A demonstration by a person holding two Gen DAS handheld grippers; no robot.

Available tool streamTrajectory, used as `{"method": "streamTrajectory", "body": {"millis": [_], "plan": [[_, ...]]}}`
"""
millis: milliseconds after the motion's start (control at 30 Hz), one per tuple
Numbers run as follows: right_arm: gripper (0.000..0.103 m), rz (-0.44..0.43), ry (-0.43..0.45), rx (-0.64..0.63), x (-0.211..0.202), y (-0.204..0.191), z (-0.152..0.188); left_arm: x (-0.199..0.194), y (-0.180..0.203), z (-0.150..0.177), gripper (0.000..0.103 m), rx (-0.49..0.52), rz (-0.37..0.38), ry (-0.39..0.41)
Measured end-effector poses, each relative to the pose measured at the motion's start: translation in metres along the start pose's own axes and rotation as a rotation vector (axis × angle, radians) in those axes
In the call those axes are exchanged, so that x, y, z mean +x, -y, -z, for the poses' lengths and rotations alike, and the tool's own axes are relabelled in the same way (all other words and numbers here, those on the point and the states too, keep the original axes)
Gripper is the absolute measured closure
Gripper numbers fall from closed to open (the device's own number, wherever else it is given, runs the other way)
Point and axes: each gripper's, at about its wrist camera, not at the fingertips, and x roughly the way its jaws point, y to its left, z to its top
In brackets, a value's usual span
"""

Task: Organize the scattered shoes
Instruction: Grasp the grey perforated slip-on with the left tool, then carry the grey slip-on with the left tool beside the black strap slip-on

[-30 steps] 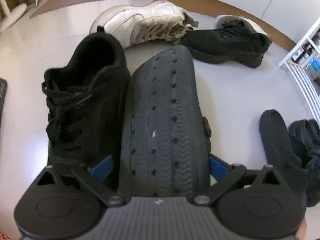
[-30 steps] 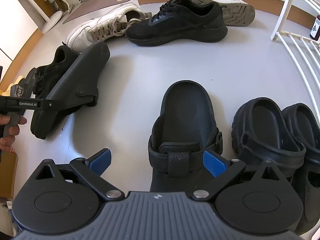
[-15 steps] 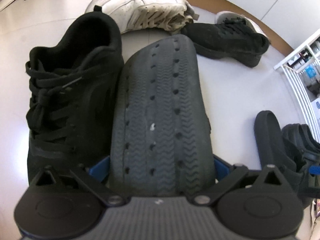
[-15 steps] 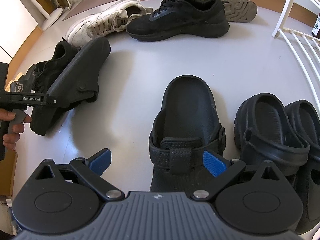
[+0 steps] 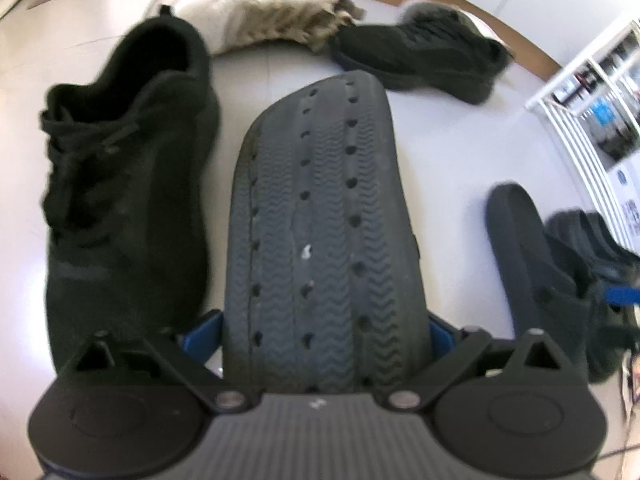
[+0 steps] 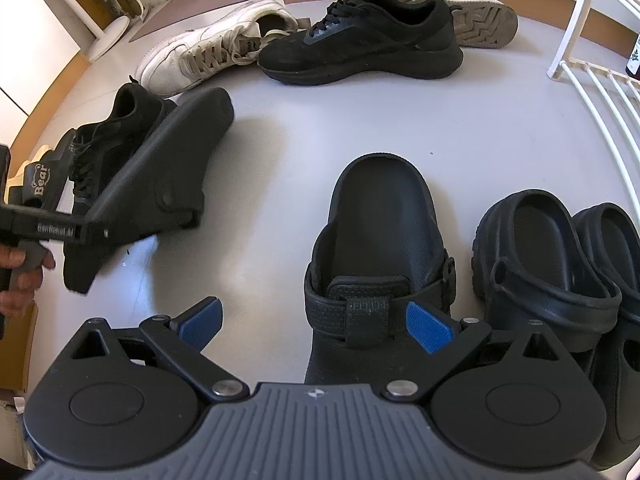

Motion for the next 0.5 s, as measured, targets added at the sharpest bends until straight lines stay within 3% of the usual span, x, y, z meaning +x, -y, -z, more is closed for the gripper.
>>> {"method": "streamTrajectory", "body": {"millis": [500], "plan": [[0.002,-0.009,0.017,-0.008,-0.005,-0.002,0.0,0.017,0.066,0.023,0.004,0.083,0.108,-0.083]]}}
